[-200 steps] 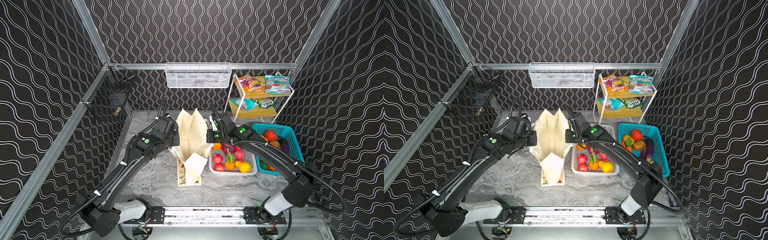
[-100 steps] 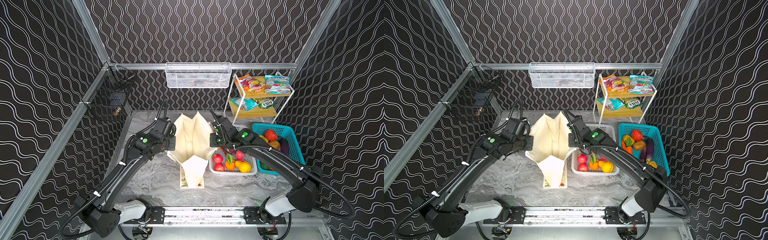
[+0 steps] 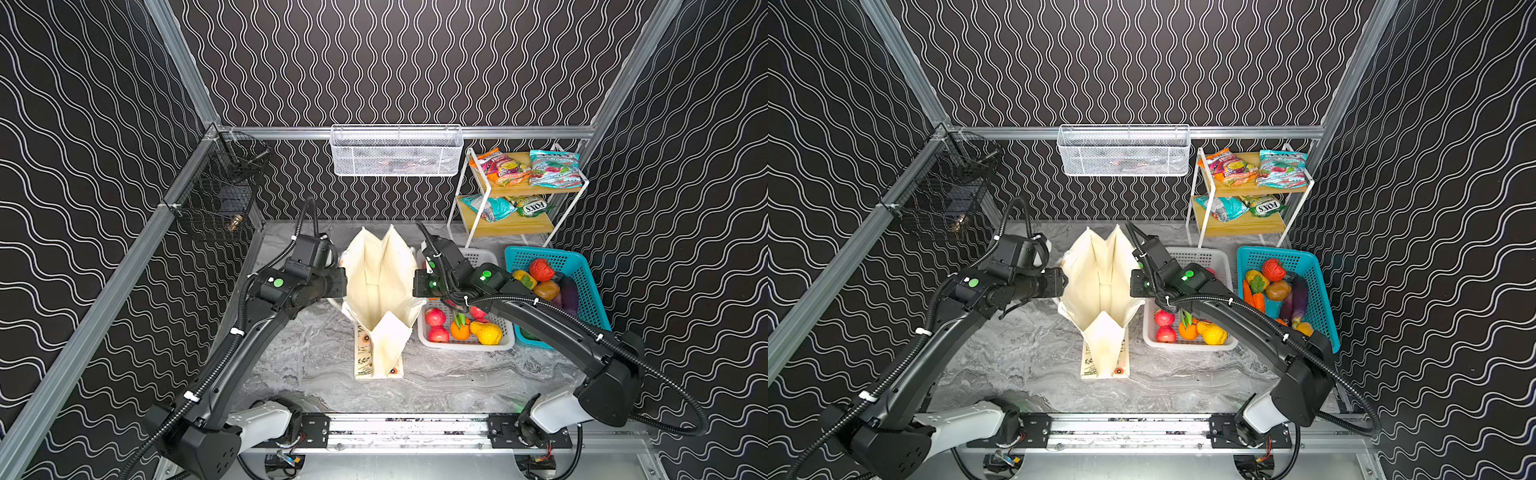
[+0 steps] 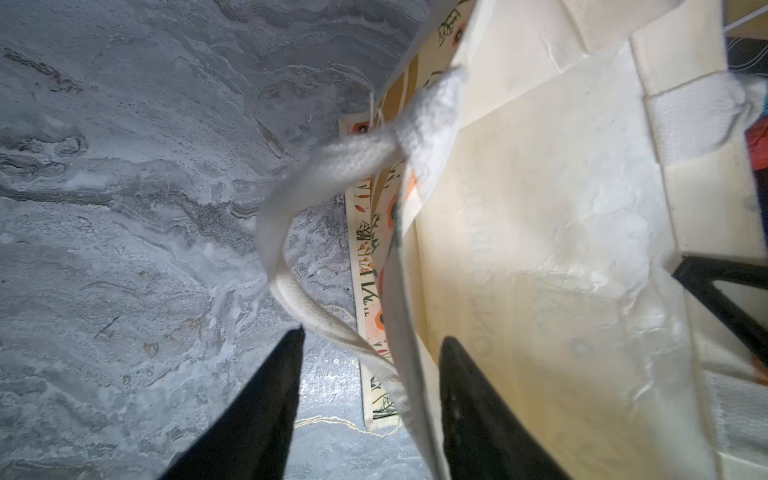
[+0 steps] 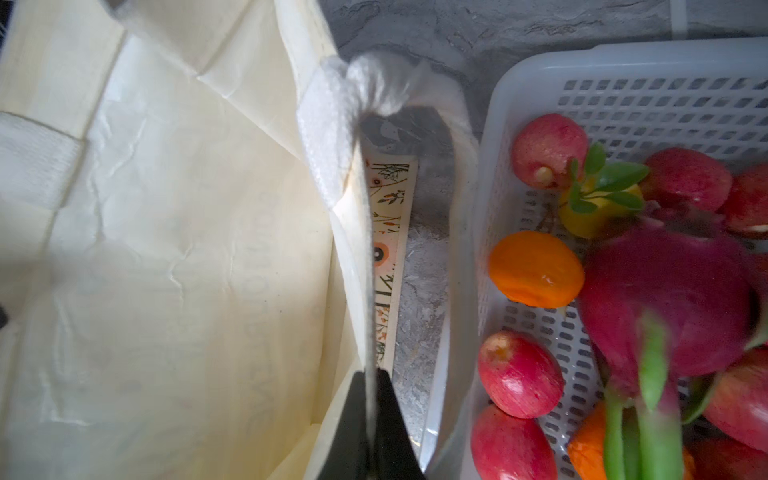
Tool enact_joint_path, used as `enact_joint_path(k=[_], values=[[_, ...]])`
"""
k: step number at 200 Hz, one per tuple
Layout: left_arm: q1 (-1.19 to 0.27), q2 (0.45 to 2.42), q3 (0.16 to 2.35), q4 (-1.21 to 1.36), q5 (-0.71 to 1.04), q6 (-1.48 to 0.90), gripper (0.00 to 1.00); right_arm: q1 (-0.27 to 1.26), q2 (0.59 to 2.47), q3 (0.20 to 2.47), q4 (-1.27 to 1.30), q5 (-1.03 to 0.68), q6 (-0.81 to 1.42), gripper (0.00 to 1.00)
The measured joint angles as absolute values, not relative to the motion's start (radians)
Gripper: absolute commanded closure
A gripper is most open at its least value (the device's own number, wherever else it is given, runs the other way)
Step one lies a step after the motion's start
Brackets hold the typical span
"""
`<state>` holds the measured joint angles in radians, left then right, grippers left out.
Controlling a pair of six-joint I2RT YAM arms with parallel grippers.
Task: Place the food into the grocery bag and tie it
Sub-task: 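Pull the bag edges apart with both grippers to open the bag upright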
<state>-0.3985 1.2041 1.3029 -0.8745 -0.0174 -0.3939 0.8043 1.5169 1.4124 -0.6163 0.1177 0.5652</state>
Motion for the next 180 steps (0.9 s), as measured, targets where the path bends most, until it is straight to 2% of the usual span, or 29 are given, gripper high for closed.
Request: enact_joint_path(k=[28, 63, 106, 152, 180], values=[[-0.393, 1.209, 1.274, -0.847, 0.078, -0.395, 0.77, 0.809, 1.522, 1.411, -0.598, 0.113, 0.569, 1.00], [-0.386, 1.211, 1.286, -0.846, 0.115, -0.397, 1.00, 0.811, 1.516, 1.407, -0.592, 0.113, 0.576, 1.00], [-0.369, 1.231, 1.339, -0.916, 0.029, -0.363, 1.00, 0.813, 1.504, 1.423, -0.649, 0.192, 0.583, 1.00], [-0.360, 1.283, 1.432, -1.060, -0.216, -0.281, 1.00, 0.816, 1.577, 1.557, -0.830, 0.390, 0.583, 1.00], [-0.299, 1.327, 1.427, -1.124, -0.339, -0.237, 1.00, 0.810, 1.631, 1.603, -0.915, 0.485, 0.590, 1.00]])
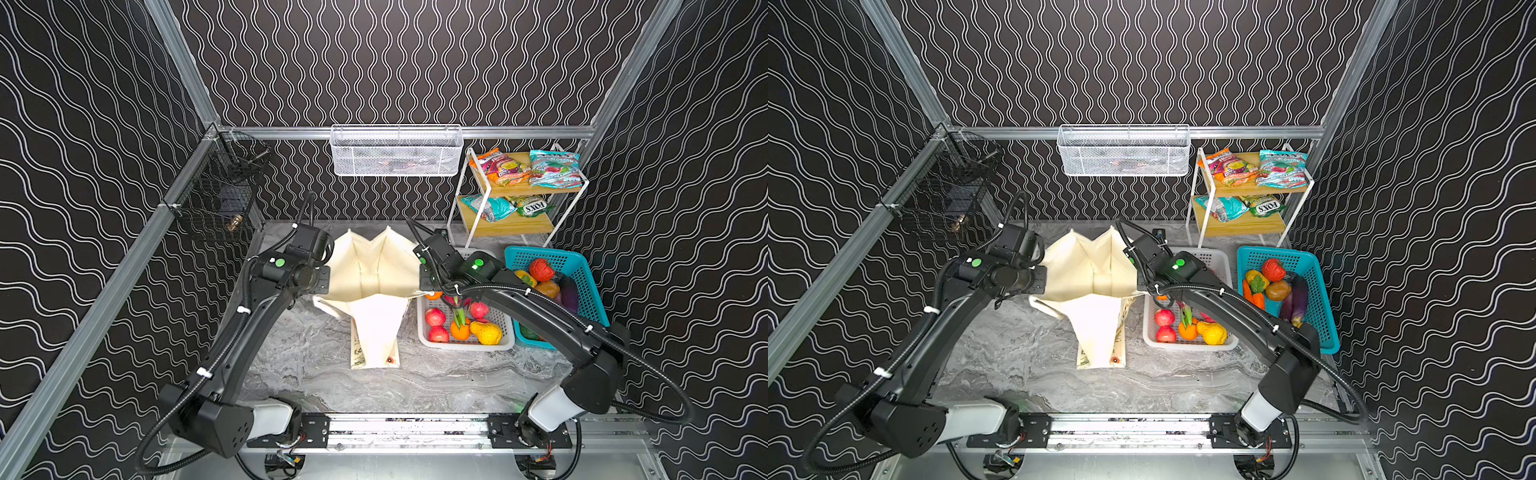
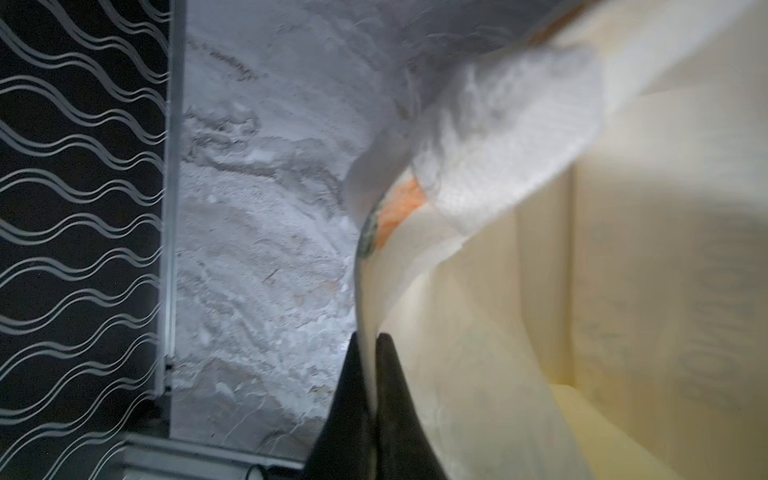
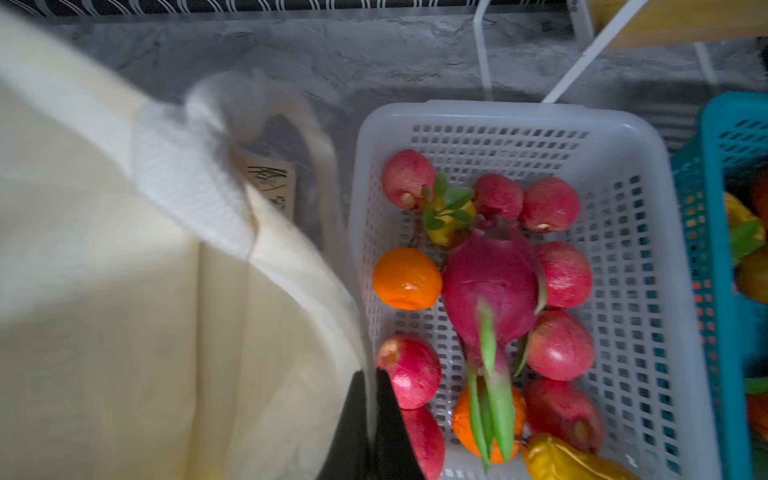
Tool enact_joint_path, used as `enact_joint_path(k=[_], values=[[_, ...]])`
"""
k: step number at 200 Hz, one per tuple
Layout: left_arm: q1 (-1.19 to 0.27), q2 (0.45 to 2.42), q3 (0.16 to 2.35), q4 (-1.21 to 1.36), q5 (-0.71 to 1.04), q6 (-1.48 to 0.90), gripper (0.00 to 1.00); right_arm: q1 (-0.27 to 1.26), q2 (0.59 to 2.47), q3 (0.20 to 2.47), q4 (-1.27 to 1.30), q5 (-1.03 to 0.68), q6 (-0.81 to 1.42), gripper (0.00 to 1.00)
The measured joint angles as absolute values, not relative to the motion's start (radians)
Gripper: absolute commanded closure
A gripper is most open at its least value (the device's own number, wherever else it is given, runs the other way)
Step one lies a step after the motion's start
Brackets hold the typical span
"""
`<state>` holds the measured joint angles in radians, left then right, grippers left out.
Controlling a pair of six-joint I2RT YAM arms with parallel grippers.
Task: Place the food into the grocery bag and tie it
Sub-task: 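Pull the bag edges apart with both grippers to open the bag upright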
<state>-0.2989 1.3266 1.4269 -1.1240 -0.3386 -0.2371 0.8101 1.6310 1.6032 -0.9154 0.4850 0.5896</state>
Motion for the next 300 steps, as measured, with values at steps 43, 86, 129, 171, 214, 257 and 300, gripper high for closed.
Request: enact_joint_path(k=[43, 86, 129, 171, 214, 257, 300], values=[[-0.217, 1.326, 1.359, -1.118, -0.359, -0.203, 1.00, 0.754, 1.666, 1.575, -0.921, 0.495, 0.606, 1.00], [-0.214, 1.324, 1.370, -1.100, -0.354, -0.200, 1.00, 0.729, 1.663, 1.579, -0.933, 0.495, 0.612, 1.00], [-0.208, 1.294, 1.379, -1.090, -0.255, -0.173, 1.00, 0.726, 1.648, 1.586, -0.940, 0.475, 0.580, 1.00], [-0.202, 1.225, 1.336, -1.044, -0.015, -0.158, 0.81, 0.744, 1.632, 1.572, -0.905, 0.371, 0.530, 0.95], [-0.195, 1.180, 1.301, -1.003, 0.144, -0.185, 0.49, 0.746, 1.589, 1.525, -0.835, 0.258, 0.512, 0.73], [-0.161, 1.156, 1.285, -0.974, 0.217, -0.232, 0.39, 0.746, 1.554, 1.496, -0.775, 0.183, 0.512, 0.60], [-0.125, 1.152, 1.288, -0.964, 0.242, -0.240, 0.52, 0.746, 1.535, 1.485, -0.751, 0.148, 0.516, 0.48]])
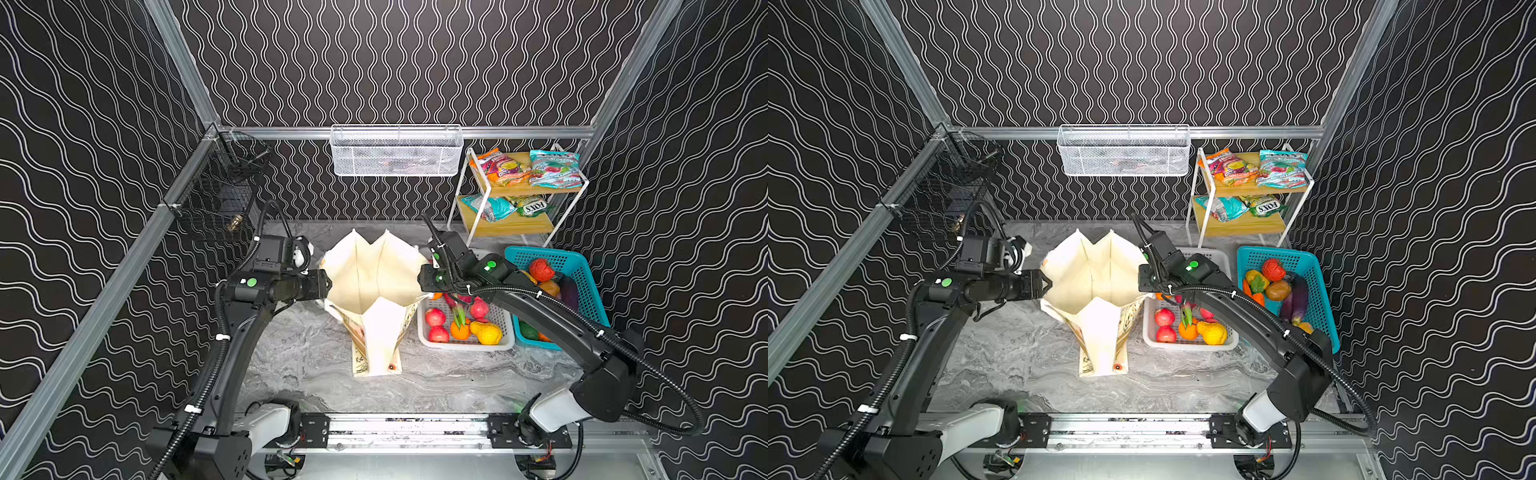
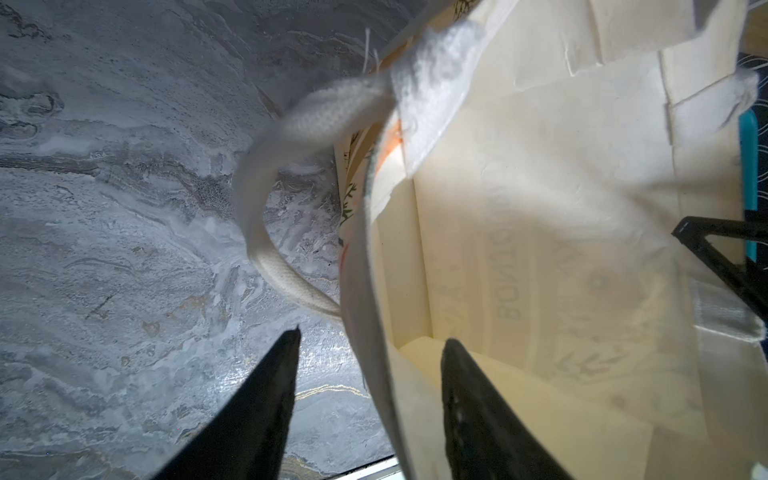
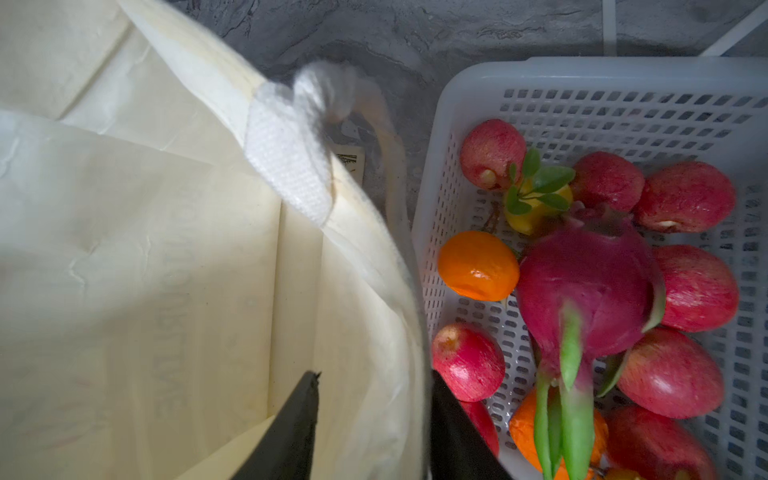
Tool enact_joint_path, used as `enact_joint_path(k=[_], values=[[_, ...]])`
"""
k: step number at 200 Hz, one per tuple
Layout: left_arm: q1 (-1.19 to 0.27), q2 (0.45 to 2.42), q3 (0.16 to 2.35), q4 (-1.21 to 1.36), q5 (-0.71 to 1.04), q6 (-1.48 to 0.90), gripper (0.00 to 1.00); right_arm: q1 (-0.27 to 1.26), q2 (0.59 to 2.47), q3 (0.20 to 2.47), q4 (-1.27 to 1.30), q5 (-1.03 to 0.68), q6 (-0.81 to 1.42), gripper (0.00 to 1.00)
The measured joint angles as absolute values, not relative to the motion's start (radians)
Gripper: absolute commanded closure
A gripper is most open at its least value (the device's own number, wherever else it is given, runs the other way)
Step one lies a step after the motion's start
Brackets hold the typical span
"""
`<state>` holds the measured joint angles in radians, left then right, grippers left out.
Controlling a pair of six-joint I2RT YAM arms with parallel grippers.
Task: Place the food into the grocery bag and tie it
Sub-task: 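Pull the bag edges apart with both grippers to open the bag upright, then release the bag with the right gripper, move it over the basket while left holds bag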
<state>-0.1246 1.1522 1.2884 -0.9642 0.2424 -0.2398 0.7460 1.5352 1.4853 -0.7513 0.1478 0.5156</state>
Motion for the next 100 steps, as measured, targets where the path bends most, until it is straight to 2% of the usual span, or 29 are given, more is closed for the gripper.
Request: enact_joint_path(k=[23, 63, 100], values=[[-0.106, 1.156, 1.290, -0.964, 0.257, -0.240, 0.58, 0.746, 1.521, 1.485, -0.745, 0.144, 0.516, 0.45], [-0.093, 1.157, 1.291, -0.963, 0.284, -0.239, 0.76, 0.746, 1.497, 1.485, -0.736, 0.146, 0.516, 0.36], [-0.092, 1.163, 1.292, -0.959, 0.312, -0.240, 0.88, 0.746, 1.444, 1.485, -0.735, 0.175, 0.524, 0.33]])
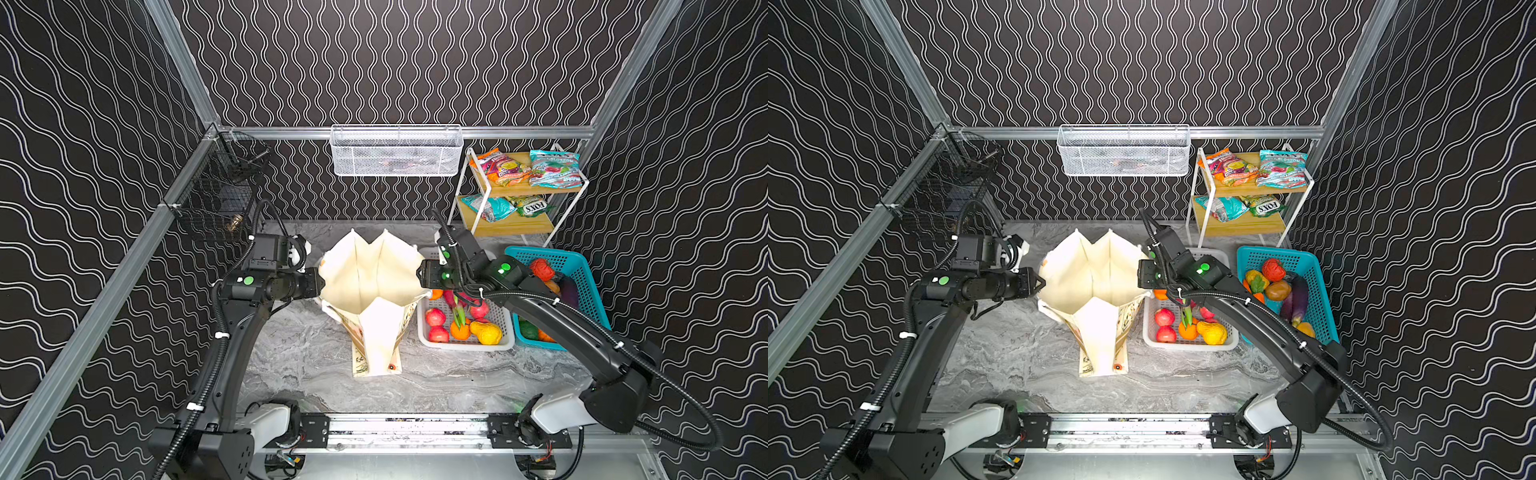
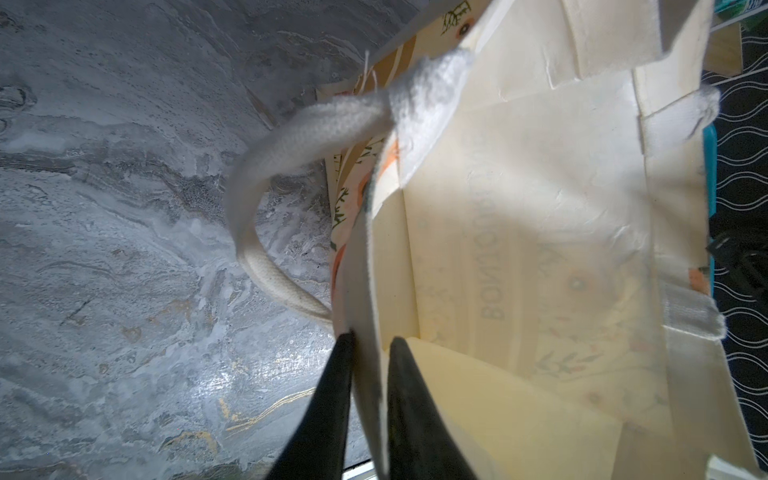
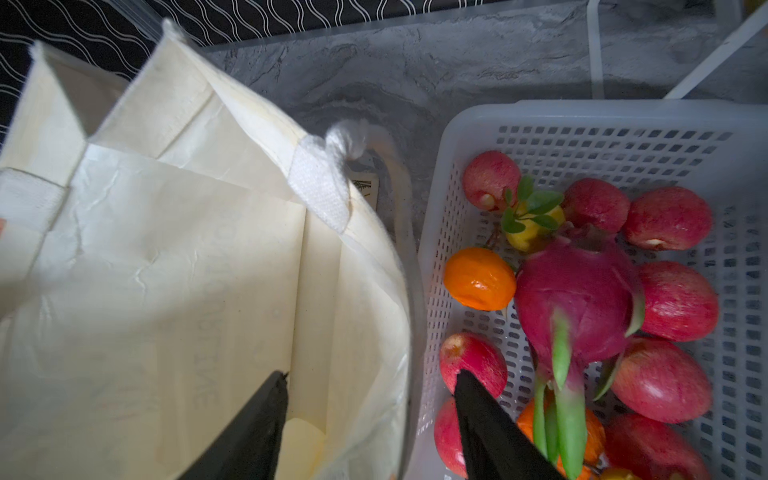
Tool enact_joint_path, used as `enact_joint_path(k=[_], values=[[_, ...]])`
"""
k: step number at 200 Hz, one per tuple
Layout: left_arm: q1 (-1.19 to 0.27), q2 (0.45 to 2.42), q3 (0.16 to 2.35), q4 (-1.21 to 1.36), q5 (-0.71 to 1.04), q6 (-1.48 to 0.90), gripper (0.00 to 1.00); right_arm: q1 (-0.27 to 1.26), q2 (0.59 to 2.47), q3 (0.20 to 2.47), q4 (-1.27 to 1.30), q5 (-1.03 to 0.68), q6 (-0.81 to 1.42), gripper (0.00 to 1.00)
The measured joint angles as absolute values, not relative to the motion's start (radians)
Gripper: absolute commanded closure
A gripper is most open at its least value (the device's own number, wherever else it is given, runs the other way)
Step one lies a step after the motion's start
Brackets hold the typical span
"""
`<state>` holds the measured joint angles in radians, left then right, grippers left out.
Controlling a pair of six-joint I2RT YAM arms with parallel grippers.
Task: Place the food into the grocery bag and tie it
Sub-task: 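Release the bag with the right gripper, move it over the basket while left holds bag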
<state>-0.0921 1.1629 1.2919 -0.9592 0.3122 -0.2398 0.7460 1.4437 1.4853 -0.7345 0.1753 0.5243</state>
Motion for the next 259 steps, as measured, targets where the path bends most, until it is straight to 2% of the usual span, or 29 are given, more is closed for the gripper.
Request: enact_joint_path(k=[57, 110, 168, 202, 259], values=[[-0.091, 1.166, 1.288, -0.957, 0.321, -0.236, 1.00, 0.736, 1.315, 1.453, -0.719, 0.332, 0.567, 0.26], [-0.091, 1.166, 1.288, -0.957, 0.318, -0.228, 1.00, 0.631, 1.277, 1.398, -0.775, 0.357, 0.621, 0.23], [-0.091, 1.161, 1.289, -0.959, 0.310, -0.206, 1.00, 0.530, 1.228, 1.268, -0.822, 0.327, 0.632, 0.01], [-0.090, 1.161, 1.290, -0.960, 0.309, -0.198, 1.00, 0.501, 1.256, 1.230, -0.823, 0.287, 0.603, 0.01], [-0.090, 1.142, 1.280, -0.963, 0.313, -0.184, 1.00, 0.451, 1.423, 1.257, -0.852, 0.219, 0.505, 0.01]])
